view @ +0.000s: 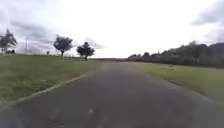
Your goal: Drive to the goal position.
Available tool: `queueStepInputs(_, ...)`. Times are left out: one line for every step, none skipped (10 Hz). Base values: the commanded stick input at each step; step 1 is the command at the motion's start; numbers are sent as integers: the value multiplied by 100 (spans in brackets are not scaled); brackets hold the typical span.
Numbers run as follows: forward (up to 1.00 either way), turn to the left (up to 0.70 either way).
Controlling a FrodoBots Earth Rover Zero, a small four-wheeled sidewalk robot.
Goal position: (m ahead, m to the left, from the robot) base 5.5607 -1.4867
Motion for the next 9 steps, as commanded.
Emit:
queueStepInputs(70,0)
queueStepInputs(70,0)
queueStepInputs(70,0)
queueStepInputs(70,0)
queueStepInputs(70,0)
queueStepInputs(70,0)
queueStepInputs(70,0)
queueStepInputs(70,0)
queueStepInputs(70,0)
